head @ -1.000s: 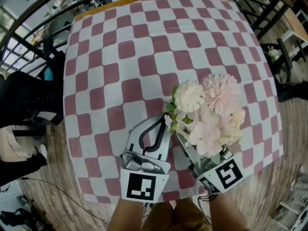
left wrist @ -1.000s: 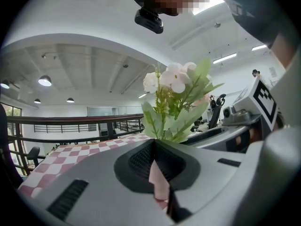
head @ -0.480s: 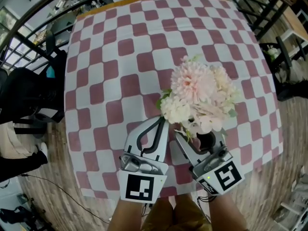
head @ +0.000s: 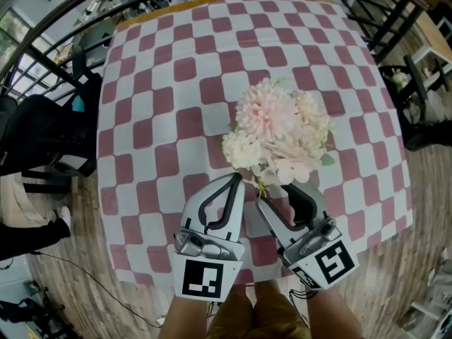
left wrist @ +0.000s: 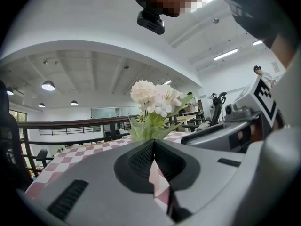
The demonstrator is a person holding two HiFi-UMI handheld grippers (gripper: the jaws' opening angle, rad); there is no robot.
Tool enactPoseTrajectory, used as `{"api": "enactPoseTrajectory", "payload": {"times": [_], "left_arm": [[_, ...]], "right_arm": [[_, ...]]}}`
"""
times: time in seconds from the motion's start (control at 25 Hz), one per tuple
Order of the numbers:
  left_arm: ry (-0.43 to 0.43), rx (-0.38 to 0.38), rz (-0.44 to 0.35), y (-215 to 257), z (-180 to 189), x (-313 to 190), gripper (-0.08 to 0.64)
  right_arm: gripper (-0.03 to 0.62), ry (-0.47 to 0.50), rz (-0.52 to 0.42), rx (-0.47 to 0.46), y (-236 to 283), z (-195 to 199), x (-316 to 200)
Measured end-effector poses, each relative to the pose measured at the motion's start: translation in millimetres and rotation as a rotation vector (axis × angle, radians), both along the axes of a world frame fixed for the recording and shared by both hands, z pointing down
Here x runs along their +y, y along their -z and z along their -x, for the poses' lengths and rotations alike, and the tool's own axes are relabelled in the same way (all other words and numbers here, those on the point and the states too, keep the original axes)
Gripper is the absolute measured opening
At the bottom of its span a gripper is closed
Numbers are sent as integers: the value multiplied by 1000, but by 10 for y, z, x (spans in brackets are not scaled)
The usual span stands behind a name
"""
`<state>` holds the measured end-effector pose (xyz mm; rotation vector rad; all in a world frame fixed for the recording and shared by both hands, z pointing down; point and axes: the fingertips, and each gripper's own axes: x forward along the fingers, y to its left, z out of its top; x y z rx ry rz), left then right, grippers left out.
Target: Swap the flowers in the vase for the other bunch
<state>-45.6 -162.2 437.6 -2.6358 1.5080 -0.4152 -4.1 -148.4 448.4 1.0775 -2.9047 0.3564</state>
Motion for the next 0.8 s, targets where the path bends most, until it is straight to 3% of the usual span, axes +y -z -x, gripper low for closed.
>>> {"api": "enactPoseTrajectory", "payload": {"times": [0.44,0.8], "left_arm": [[19,-4,-11,324,-116,204,8],[41,-3,-72,704,-175,362,8]], "right_arm": [[187,40,-64,-9,408,-108,217],[187,41,-158,-45,947,-203,310]]}}
